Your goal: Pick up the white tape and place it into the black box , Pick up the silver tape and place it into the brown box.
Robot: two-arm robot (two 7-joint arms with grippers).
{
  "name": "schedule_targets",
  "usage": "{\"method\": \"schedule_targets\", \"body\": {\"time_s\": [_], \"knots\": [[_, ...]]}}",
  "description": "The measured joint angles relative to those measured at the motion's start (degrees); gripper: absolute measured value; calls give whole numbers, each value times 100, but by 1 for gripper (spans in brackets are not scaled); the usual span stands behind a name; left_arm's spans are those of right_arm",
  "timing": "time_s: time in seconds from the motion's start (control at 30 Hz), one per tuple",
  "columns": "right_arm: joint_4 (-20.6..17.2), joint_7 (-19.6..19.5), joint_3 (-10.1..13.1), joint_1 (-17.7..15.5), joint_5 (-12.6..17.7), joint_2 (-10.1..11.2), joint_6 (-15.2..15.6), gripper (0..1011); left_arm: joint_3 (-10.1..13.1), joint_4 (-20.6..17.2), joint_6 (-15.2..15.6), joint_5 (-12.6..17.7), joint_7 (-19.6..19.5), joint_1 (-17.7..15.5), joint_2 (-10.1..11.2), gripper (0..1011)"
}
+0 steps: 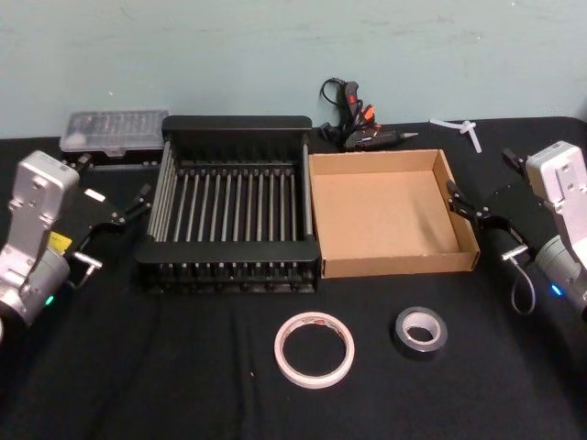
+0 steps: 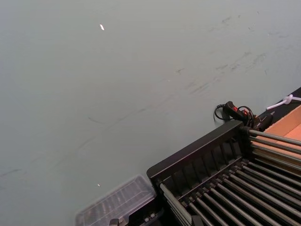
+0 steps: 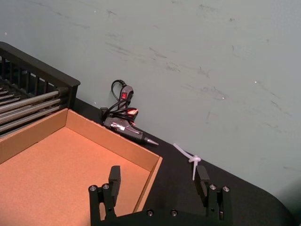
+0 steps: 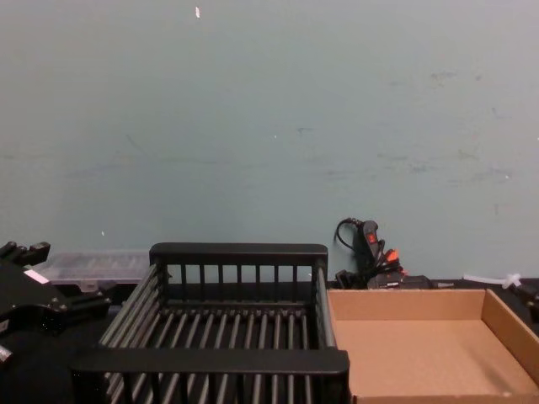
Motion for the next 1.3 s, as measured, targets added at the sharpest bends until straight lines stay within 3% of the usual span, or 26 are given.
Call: {"method": "schedule_targets", "body": {"time_s": [1.3], "knots": [[0,0,0,0,0,0,0,1002,0,0,0,0,0,0,0,1001]]}}
